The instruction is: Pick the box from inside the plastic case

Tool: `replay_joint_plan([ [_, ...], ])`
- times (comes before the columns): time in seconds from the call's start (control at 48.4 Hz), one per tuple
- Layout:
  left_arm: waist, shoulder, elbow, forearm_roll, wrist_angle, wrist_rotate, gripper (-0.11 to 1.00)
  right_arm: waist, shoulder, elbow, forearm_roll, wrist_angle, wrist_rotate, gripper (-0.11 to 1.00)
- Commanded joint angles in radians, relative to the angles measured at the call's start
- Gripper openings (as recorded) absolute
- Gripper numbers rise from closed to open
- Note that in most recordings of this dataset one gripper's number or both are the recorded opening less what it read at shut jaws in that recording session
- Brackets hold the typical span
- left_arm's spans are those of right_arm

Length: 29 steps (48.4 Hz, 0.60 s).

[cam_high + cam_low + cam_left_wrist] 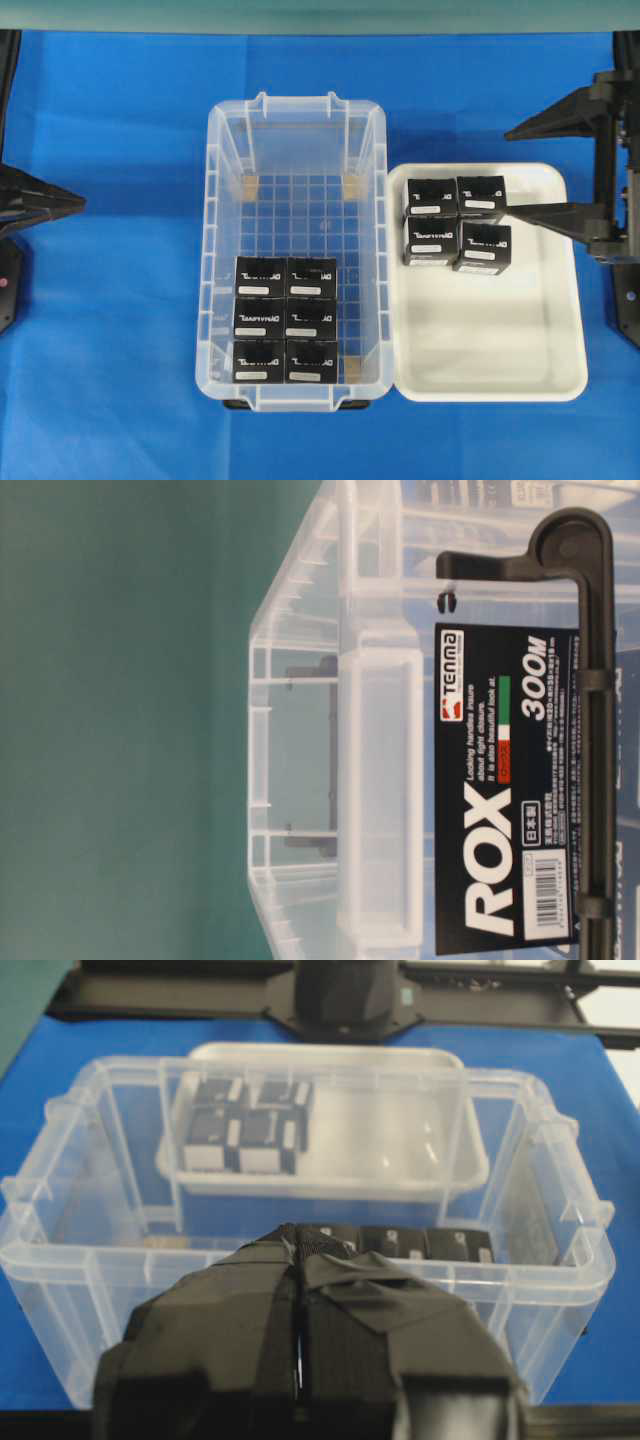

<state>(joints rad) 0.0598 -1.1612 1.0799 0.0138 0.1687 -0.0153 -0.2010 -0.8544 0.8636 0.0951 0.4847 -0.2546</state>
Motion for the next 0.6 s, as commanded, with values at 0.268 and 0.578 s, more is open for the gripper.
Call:
replay_joint_plan([
  [0.268, 0.002, 0.014, -0.028, 0.003, -0.003, 0.002, -0.06, 0.049, -0.067, 0.044, 0.16, -0.15, 0.0, 0.95],
  [0.578, 0.002, 0.014, -0.029, 0.003, 0.006, 0.002, -0.06, 0.084, -0.118, 0.083, 0.204, -0.267, 0.0, 0.95],
])
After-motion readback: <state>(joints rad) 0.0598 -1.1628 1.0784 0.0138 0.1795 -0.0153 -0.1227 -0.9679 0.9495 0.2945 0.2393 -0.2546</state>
